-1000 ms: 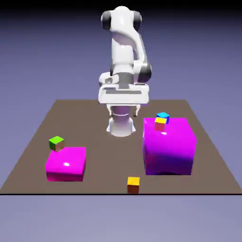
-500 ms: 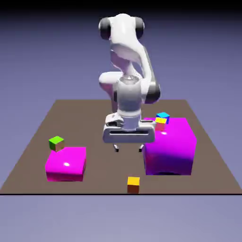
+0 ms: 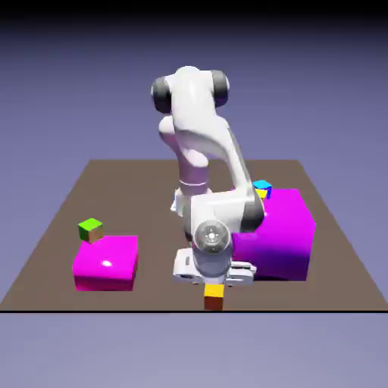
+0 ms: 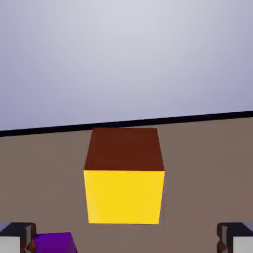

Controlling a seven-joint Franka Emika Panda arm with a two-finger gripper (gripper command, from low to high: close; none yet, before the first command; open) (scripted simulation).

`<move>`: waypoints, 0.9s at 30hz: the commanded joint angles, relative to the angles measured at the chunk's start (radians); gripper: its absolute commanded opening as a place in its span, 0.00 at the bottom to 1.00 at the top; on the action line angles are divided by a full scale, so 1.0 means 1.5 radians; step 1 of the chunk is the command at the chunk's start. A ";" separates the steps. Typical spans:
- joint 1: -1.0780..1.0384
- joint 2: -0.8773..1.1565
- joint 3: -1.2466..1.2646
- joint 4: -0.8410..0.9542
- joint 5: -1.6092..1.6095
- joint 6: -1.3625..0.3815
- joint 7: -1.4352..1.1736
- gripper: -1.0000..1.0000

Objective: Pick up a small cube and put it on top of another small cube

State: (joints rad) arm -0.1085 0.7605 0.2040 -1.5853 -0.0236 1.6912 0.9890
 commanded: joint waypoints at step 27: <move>-0.015 -0.124 -0.396 -0.107 0.172 -0.078 -0.058 0.00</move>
State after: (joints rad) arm -0.1314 0.5744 -0.3903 -1.7461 0.2360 1.5739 0.9014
